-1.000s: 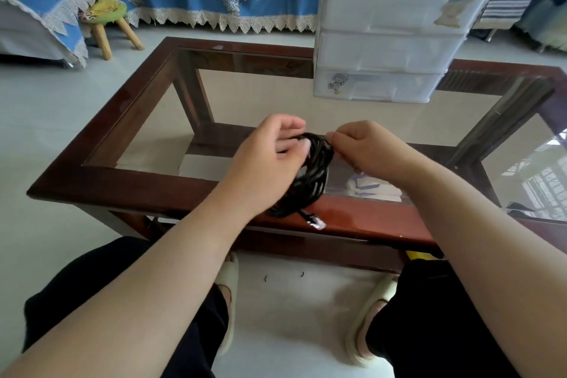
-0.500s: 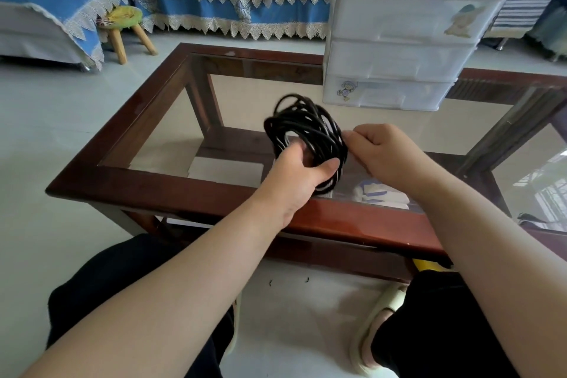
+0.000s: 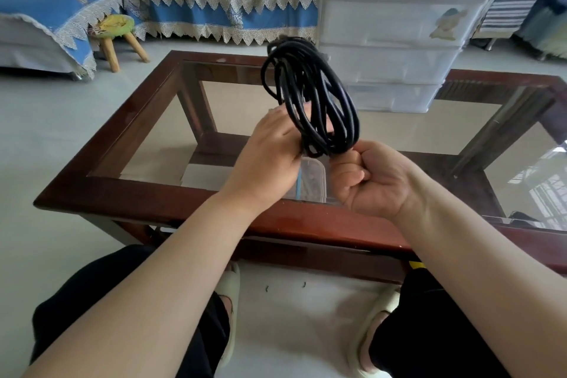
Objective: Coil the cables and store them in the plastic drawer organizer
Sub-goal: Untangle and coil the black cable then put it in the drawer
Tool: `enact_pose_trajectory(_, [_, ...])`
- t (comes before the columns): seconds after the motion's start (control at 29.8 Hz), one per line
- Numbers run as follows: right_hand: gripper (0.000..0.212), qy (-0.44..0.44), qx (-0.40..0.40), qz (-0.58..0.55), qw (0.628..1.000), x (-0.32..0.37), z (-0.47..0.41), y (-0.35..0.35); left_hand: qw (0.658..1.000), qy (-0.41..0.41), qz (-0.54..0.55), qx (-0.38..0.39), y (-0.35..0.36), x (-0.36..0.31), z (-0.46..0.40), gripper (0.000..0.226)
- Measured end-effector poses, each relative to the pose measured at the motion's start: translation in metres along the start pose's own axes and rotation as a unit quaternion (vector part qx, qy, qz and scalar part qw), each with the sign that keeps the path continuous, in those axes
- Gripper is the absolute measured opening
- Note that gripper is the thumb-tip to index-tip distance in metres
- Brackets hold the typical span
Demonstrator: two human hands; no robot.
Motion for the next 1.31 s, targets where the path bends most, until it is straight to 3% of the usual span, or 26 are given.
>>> enact_pose_trajectory(0.1, [0.031, 0.003, 0.007, -0.026, 1.000, 0.000, 0.002, 0.001, 0.998, -0.055, 0.002, 0.026, 0.005, 0.008, 0.002, 0.025])
enact_pose_trajectory(0.23, [0.027, -0.015, -0.006, -0.010, 1.000, 0.003, 0.003, -0.002, 0.977, -0.191, 0.071, 0.068, 0.013, 0.013, 0.006, 0.021])
enact_pose_trajectory(0.3, [0.029, -0.052, -0.048, 0.060, 0.996, 0.006, 0.001, -0.005, 0.955, -0.258, 0.115, 0.087, 0.016, 0.014, 0.009, 0.021])
enact_pose_trajectory(0.37, [0.034, -0.122, -0.117, 0.183, 0.968, 0.013, 0.000, -0.010, 0.929, -0.321, 0.143, 0.114, 0.020, 0.016, 0.013, 0.027])
enact_pose_trajectory(0.47, [0.035, -0.265, -0.228, 0.393, 0.850, 0.027, 0.003, -0.009, 0.893, -0.391, 0.178, 0.136, 0.027, 0.020, 0.017, 0.033])
enact_pose_trajectory(0.6, [0.028, -0.425, -0.312, 0.624, 0.577, 0.040, 0.010, -0.001, 0.865, -0.437, 0.204, 0.139, 0.034, 0.021, 0.013, 0.033])
enact_pose_trajectory(0.64, [0.026, -0.446, -0.314, 0.651, 0.528, 0.041, 0.010, 0.001, 0.858, -0.446, 0.208, 0.146, 0.035, 0.022, 0.012, 0.030])
enact_pose_trajectory(0.8, [0.023, -0.530, -0.305, 0.706, 0.357, 0.045, 0.012, 0.009, 0.820, -0.498, 0.218, 0.178, 0.039, 0.033, 0.004, 0.031])
enact_pose_trajectory(0.91, [0.023, -0.542, -0.286, 0.722, 0.322, 0.047, 0.012, 0.011, 0.821, -0.497, 0.203, 0.194, 0.038, 0.043, -0.007, 0.033])
enact_pose_trajectory(0.97, [0.025, -0.545, -0.289, 0.712, 0.337, 0.053, 0.012, 0.011, 0.833, -0.476, 0.189, 0.212, 0.041, 0.044, -0.013, 0.035])
enact_pose_trajectory(1.04, [0.028, -0.511, -0.300, 0.686, 0.422, 0.064, 0.004, 0.005, 0.847, -0.449, 0.178, 0.223, 0.046, 0.042, -0.018, 0.036])
enact_pose_trajectory(1.11, [0.030, -0.436, -0.302, 0.635, 0.562, 0.076, -0.008, -0.004, 0.865, -0.421, 0.152, 0.226, 0.049, 0.040, -0.023, 0.035])
enact_pose_trajectory(1.17, [0.029, -0.352, -0.278, 0.497, 0.743, 0.080, -0.019, -0.013, 0.878, -0.401, 0.132, 0.223, 0.052, 0.038, -0.028, 0.036])
enact_pose_trajectory(1.21, [0.029, -0.311, -0.261, 0.420, 0.812, 0.078, -0.024, -0.016, 0.884, -0.393, 0.124, 0.220, 0.053, 0.039, -0.031, 0.036])
enact_pose_trajectory(1.24, [0.030, -0.285, -0.247, 0.371, 0.849, 0.078, -0.027, -0.016, 0.891, -0.383, 0.114, 0.216, 0.054, 0.041, -0.036, 0.036])
enact_pose_trajectory(1.31, [0.032, -0.270, -0.242, 0.363, 0.858, 0.083, -0.028, -0.015, 0.900, -0.373, 0.100, 0.204, 0.055, 0.044, -0.043, 0.036])
Point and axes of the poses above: each hand's wrist, its own z-axis away from the middle knuckle, its own y-axis out of the palm, x = y × z, the point moved 5 cm from there along -z, towards the middle knuckle, and after that the axes turned 9 degrees about -x, right-handed, at the moved point
